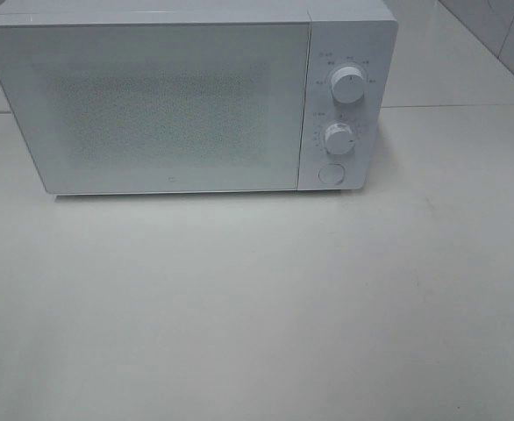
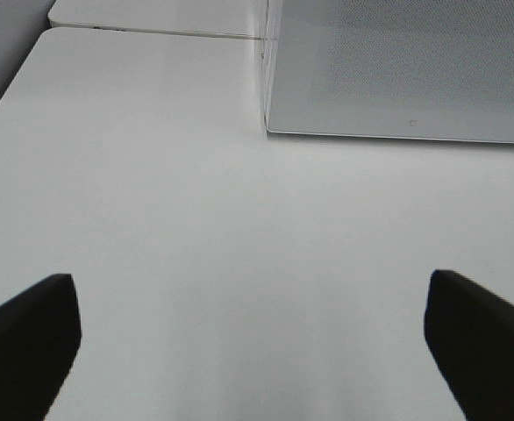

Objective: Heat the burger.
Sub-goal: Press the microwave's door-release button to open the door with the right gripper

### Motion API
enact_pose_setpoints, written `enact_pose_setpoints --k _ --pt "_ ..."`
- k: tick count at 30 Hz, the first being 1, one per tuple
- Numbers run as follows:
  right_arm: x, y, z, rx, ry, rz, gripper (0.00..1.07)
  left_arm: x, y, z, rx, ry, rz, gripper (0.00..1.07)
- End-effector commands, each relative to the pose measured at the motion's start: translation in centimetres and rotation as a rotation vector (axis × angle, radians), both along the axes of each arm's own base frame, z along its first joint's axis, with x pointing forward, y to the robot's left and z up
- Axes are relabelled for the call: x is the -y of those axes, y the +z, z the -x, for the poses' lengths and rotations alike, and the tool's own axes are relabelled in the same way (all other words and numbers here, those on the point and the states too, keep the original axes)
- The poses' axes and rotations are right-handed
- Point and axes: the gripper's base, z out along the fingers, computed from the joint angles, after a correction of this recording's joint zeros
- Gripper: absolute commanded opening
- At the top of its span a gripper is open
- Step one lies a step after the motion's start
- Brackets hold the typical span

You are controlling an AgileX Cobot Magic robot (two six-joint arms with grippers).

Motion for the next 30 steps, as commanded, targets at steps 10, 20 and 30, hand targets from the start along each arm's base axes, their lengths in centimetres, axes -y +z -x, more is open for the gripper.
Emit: enact_pose_setpoints --k 10,20,30 --pt "0.0 0.1 0.3 0.037 -0.002 -0.009 0.68 0.1 0.0 0.0 0.016 -0.001 0.012 1.0" --pt "0.0 0.7 0.4 0.074 0.003 -0.016 0.68 0.1 0.0 0.0 0.016 -0.001 0.012 1.0" --pt "-0.2 3.6 -3.2 0.159 -0.01 0.003 0.68 0.1 0.0 0.0 0.016 -0.002 0.012 1.0"
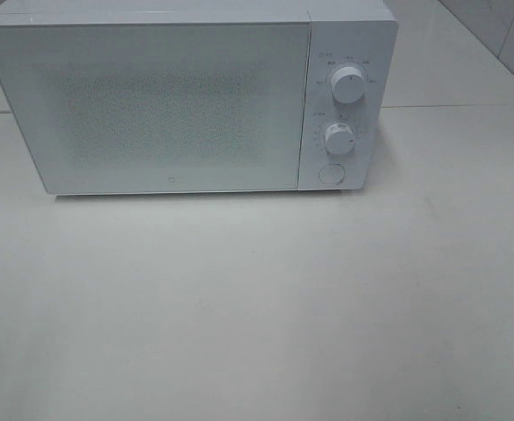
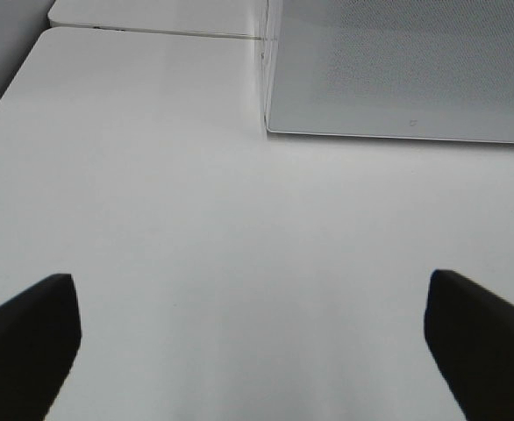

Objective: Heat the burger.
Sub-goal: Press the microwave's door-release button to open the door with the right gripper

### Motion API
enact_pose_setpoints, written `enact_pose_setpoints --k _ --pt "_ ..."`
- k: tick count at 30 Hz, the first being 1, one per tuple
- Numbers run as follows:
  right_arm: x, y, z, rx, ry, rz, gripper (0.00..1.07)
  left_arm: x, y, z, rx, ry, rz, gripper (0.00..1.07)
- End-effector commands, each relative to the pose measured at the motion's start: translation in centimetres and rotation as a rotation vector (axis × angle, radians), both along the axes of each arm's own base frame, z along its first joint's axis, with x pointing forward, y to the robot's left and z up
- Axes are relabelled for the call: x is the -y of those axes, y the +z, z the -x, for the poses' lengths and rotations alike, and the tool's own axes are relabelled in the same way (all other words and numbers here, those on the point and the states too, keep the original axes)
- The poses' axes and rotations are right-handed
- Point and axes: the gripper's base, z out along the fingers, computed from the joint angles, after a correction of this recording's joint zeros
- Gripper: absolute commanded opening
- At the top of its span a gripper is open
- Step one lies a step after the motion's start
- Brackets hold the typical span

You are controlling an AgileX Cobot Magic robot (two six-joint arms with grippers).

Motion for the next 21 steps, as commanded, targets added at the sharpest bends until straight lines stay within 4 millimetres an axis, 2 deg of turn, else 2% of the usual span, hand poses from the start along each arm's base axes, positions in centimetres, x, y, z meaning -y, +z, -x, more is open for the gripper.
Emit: enact_pose_setpoints --k 1,3,9,14,15,16,18,20,21 --pt "0.0 0.7 -1.1 0.037 -0.012 0.016 0.68 0.1 0.0 0.0 0.016 -0.002 0.012 1.0" --pt "-0.1 1.1 -2.5 0.047 -0.016 0.028 0.68 0.1 0.0 0.0 0.016 -0.003 0.011 1.0" --pt "-0.3 1.5 -4.7 0.053 -0.012 0.029 0.68 0.1 0.0 0.0 0.016 -0.003 0.011 1.0" --pt "-0.6 1.2 -7.4 0.001 -0.009 0.036 0.68 0.1 0.0 0.0 0.016 -0.003 0.011 1.0" --pt "-0.6 1.2 -7.4 0.001 -0.009 0.036 0.68 0.1 0.0 0.0 0.016 -0.003 0.011 1.0" --pt "-0.7 1.1 -8.3 -0.004 -0.008 0.043 0.68 0.1 0.0 0.0 0.016 -0.003 0.011 1.0" --pt "-0.8 1.0 -8.7 -0.009 -0.008 0.045 0.68 0.1 0.0 0.0 0.016 -0.003 0.011 1.0" --pt "-1.0 0.6 -10.3 -0.034 -0.005 0.048 0.68 0.1 0.0 0.0 0.016 -0.003 0.011 1.0" --pt "-1.0 0.6 -10.3 -0.034 -0.005 0.048 0.68 0.1 0.0 0.0 0.016 -0.003 0.011 1.0"
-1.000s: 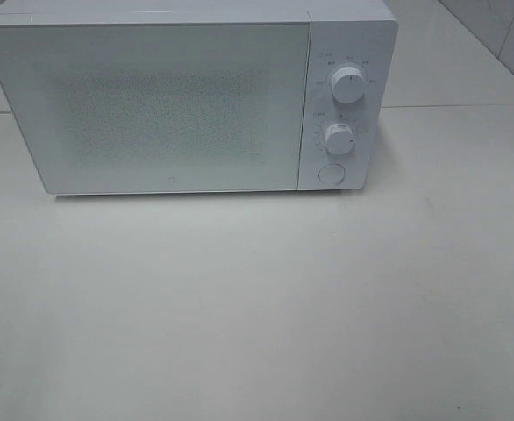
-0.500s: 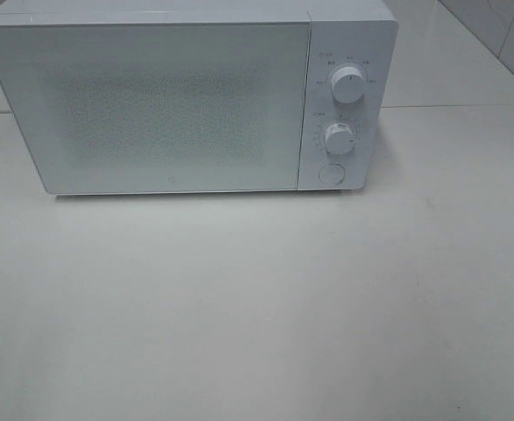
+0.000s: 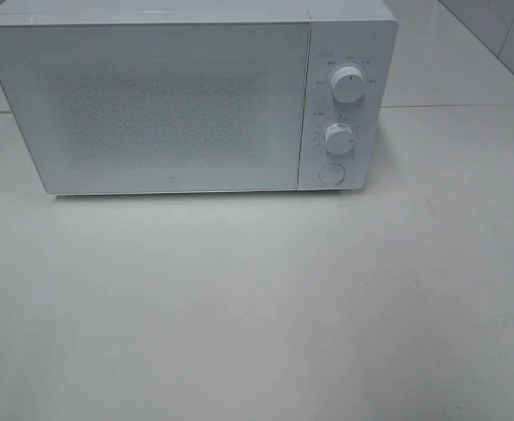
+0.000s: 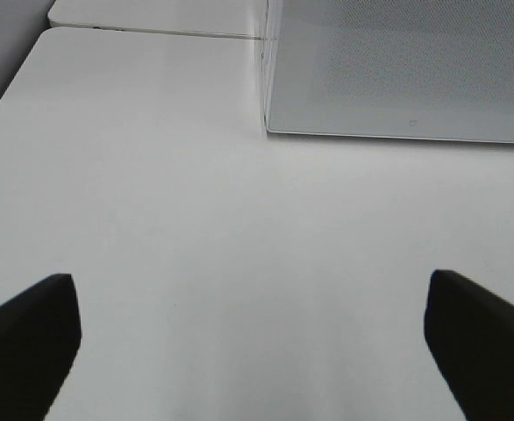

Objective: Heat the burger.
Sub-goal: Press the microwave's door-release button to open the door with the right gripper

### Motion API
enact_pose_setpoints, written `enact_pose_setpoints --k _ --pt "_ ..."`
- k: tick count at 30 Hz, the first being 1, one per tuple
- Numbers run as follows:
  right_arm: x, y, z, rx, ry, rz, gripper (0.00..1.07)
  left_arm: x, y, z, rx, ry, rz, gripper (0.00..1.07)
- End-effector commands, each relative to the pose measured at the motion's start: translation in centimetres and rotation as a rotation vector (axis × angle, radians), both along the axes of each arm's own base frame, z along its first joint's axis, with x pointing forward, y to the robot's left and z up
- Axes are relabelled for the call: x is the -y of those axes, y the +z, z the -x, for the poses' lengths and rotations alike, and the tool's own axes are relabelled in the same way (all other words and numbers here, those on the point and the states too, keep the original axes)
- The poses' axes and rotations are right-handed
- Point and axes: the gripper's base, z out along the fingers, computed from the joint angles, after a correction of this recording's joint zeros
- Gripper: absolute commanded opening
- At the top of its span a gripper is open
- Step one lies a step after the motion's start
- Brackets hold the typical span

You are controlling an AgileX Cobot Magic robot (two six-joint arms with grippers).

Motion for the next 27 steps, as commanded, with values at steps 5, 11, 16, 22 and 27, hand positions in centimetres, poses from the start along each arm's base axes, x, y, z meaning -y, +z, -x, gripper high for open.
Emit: enact_pose_setpoints --k 5,11,16,22,27 --pt "-0.5 -1.0 -4.2 -0.016 0.005 0.014 0.68 0.1 0.0 0.0 0.016 -0.003 0.011 1.0" --pt "-0.8 -2.0 -7.1 0.005 0.011 0.01 0.68 0.1 0.0 0.0 0.016 -0.003 0.011 1.0" --pt "-1.1 -3.2 -9.0 -0.009 0.015 0.01 0.68 0.1 0.0 0.0 0.016 -0.003 0.011 1.0" --pt "-1.4 -4.8 -11.1 -0.015 0.02 0.009 0.68 0.1 0.0 0.0 0.016 -0.003 0.011 1.0" --pt "-1.5 -6.9 -11.7 0.035 0.022 -0.012 0.68 0.1 0.0 0.0 0.016 -0.003 0.011 1.0"
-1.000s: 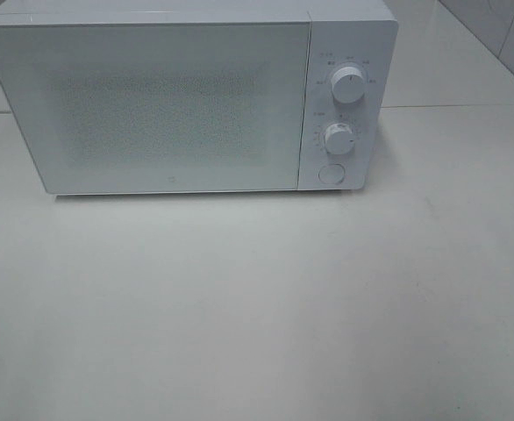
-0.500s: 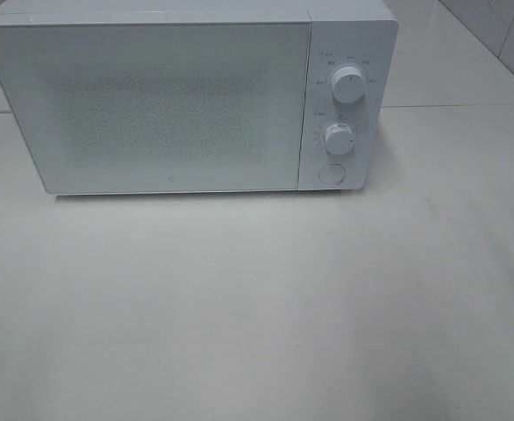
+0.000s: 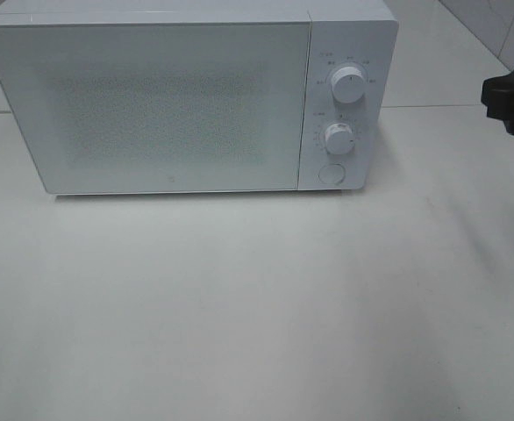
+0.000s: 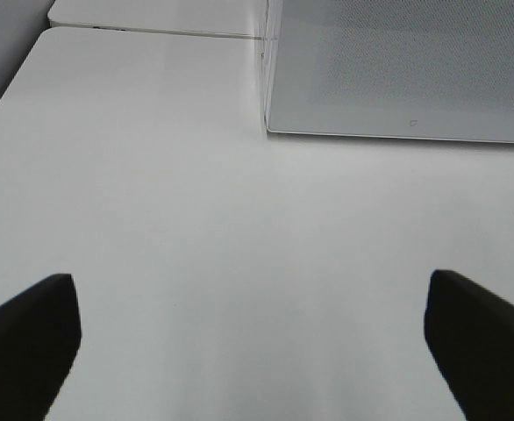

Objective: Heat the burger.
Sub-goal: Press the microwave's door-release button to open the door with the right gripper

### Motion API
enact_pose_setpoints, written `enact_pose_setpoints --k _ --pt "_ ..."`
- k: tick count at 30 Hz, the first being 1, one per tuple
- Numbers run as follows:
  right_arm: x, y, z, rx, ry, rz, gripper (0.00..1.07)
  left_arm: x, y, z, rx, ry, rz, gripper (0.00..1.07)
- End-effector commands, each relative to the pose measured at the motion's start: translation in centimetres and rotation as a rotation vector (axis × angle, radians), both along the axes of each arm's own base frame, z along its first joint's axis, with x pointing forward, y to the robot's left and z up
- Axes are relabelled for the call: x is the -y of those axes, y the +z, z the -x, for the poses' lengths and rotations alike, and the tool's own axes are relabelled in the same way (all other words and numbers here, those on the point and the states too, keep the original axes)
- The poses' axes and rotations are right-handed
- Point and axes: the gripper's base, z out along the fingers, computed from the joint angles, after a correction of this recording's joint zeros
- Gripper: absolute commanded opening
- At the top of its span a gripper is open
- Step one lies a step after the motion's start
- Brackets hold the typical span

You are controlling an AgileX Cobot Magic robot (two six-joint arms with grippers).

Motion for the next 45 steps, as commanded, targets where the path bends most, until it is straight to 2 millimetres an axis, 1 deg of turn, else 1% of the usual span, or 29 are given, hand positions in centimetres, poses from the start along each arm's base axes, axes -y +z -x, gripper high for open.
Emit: enact_pose_setpoints --k 1,2,3,4,6,7,8,9,11,12,14,15,16,18,20,21,23,24,27,28,30,31,32,34,35,37,38,40,45 --pt "0.0 -0.8 -0.2 0.052 0.003 -0.008 0.68 0.1 0.0 0.0 0.016 -0.003 0.011 1.0" --pt "-0.1 -1.3 -0.2 0.065 0.005 -0.011 0.68 0.1 0.0 0.0 0.016 -0.003 0.011 1.0" --pt "-0.1 -2.5 -0.1 0.075 0.008 -0.013 0.68 0.1 0.0 0.0 0.016 -0.003 0.011 1.0" --pt "-0.1 -2.5 -0.1 0.075 0.008 -0.013 0.68 0.1 0.0 0.0 0.016 -0.003 0.011 1.0" --pt "-0.1 -4.0 0.0 0.086 0.011 -0.018 0.68 0.1 0.0 0.0 0.016 -0.003 0.011 1.0" --pt "-0.1 -4.0 0.0 0.086 0.011 -0.018 0.68 0.1 0.0 0.0 0.016 -0.003 0.011 1.0" --pt "0.0 -5.1 0.1 0.072 -0.003 -0.029 0.68 0.1 0.0 0.0 0.016 -0.003 0.011 1.0" --pt "0.0 -5.1 0.1 0.072 -0.003 -0.029 0.68 0.1 0.0 0.0 0.016 -0.003 0.011 1.0" --pt "0.3 -6.5 0.4 0.069 -0.053 -0.064 0.68 0.1 0.0 0.0 0.016 -0.003 0.011 1.0" --pt "0.3 -6.5 0.4 0.069 -0.053 -0.064 0.68 0.1 0.0 0.0 0.016 -0.003 0.011 1.0" --pt "0.0 -7.6 0.6 0.099 -0.072 -0.056 0.68 0.1 0.0 0.0 0.016 -0.003 0.011 1.0" --pt "0.0 -7.6 0.6 0.099 -0.072 -0.056 0.68 0.1 0.0 0.0 0.016 -0.003 0.011 1.0" --pt "-0.7 -7.9 0.7 0.144 -0.06 -0.023 0.68 0.1 0.0 0.0 0.016 -0.003 0.011 1.0" --pt "-1.1 -8.2 0.8 0.148 -0.056 -0.01 0.68 0.1 0.0 0.0 0.016 -0.003 0.011 1.0" --pt "-2.2 -8.9 1.0 0.164 -0.065 0.027 0.68 0.1 0.0 0.0 0.016 -0.003 0.011 1.0" --pt "-2.2 -8.9 1.0 0.164 -0.065 0.027 0.68 0.1 0.0 0.0 0.016 -0.003 0.011 1.0" --pt "-3.5 -9.6 1.2 0.17 -0.072 0.034 0.68 0.1 0.0 0.0 0.016 -0.003 0.011 1.0" --pt "-3.5 -9.6 1.2 0.17 -0.072 0.034 0.68 0.1 0.0 0.0 0.016 -0.003 0.011 1.0" --pt "-4.5 -10.6 1.5 0.162 -0.096 0.039 0.68 0.1 0.0 0.0 0.016 -0.003 0.011 1.0" --pt "-5.3 -11.3 1.6 0.135 -0.104 0.044 0.68 0.1 0.0 0.0 0.016 -0.003 0.011 1.0" --pt "-5.6 -11.6 1.6 0.123 -0.11 0.044 0.68 0.1 0.0 0.0 0.016 -0.003 0.011 1.0" --pt "-6.5 -12.1 1.7 0.106 -0.111 0.046 0.68 0.1 0.0 0.0 0.016 -0.003 0.011 1.0" --pt "-6.5 -12.1 1.7 0.106 -0.111 0.046 0.68 0.1 0.0 0.0 0.016 -0.003 0.011 1.0" --pt "-7.7 -12.5 1.7 0.107 -0.089 0.049 0.68 0.1 0.0 0.0 0.016 -0.003 0.011 1.0" --pt "-7.7 -12.5 1.7 0.107 -0.089 0.049 0.68 0.1 0.0 0.0 0.016 -0.003 0.011 1.0" --pt "-8.9 -12.8 1.5 0.111 -0.057 0.045 0.68 0.1 0.0 0.0 0.016 -0.003 0.011 1.0" --pt "-8.9 -12.8 1.5 0.111 -0.057 0.045 0.68 0.1 0.0 0.0 0.016 -0.003 0.011 1.0" --pt "-9.9 -12.9 1.3 0.11 -0.035 0.036 0.68 0.1 0.0 0.0 0.016 -0.003 0.011 1.0" --pt "-10.1 -12.8 1.1 0.114 -0.031 0.027 0.67 0.1 0.0 0.0 0.016 -0.003 0.011 1.0"
